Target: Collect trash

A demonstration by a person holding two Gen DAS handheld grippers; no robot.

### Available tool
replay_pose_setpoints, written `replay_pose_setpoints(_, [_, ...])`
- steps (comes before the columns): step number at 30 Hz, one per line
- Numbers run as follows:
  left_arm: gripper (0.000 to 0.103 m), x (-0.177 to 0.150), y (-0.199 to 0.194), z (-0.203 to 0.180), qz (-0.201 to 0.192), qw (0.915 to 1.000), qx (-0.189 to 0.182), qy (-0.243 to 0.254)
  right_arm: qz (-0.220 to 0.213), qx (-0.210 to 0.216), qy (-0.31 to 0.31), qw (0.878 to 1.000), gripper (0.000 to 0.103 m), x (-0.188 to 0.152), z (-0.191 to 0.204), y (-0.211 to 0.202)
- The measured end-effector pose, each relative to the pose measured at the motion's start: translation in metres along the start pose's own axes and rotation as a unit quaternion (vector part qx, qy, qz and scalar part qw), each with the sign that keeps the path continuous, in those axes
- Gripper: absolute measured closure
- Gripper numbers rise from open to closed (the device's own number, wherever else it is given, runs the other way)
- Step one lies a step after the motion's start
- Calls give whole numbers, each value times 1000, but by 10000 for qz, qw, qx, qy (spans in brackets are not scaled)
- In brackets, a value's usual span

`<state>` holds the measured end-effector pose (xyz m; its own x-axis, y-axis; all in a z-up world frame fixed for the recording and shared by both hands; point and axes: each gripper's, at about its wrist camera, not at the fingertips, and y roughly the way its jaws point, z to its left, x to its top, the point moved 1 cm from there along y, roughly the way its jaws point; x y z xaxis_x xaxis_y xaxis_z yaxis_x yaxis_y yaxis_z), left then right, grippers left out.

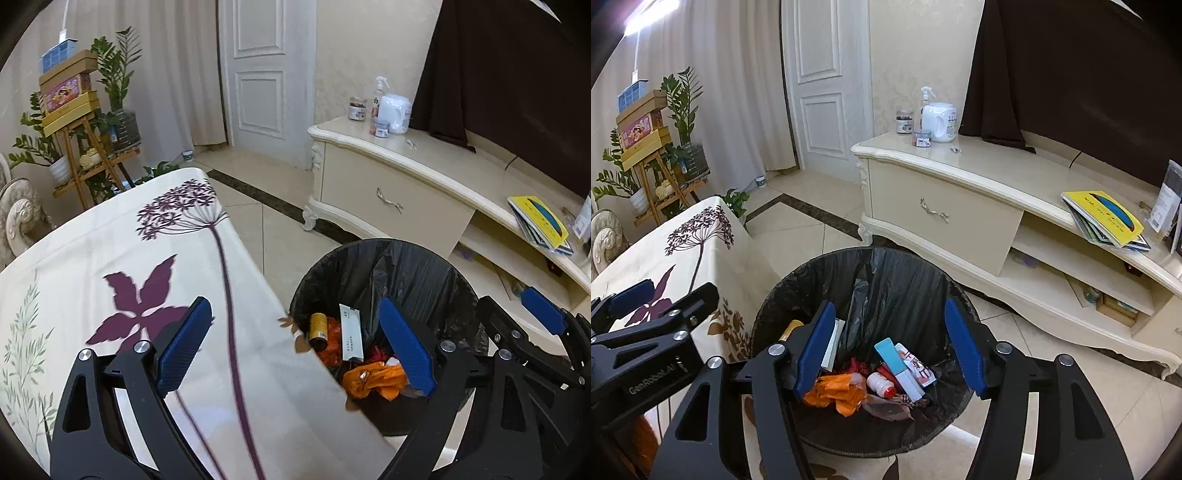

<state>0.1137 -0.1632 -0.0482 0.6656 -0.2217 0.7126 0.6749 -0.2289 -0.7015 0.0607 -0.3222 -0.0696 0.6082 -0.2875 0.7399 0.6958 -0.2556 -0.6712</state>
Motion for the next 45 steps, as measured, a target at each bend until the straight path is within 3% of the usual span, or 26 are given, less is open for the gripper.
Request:
replay_pose_setpoints(7, [11, -11, -30, 13, -183, 9997, 187, 8, -134, -36, -74, 9999, 37, -5, 5, -24])
replay_pose_setpoints(9, [10, -14, -39, 17, -226, 9994, 256, -7, -215, -33, -106, 9997, 29, -6, 7, -34])
replay_pose_setpoints(14, [9, -26, -61, 24, -357, 9984, 430, 72, -365, -36, -256, 9990, 25, -12, 19, -54])
replay_pose_setpoints(28, [9, -47, -96, 52, -331, 9983, 382, -300, -494, 96, -311, 9982, 24, -26, 38, -89])
replay_pose_setpoints(45, [9, -47, -101, 68, -417, 9969, 473, -478, -564, 177, -423, 9974, 24, -22, 50, -94])
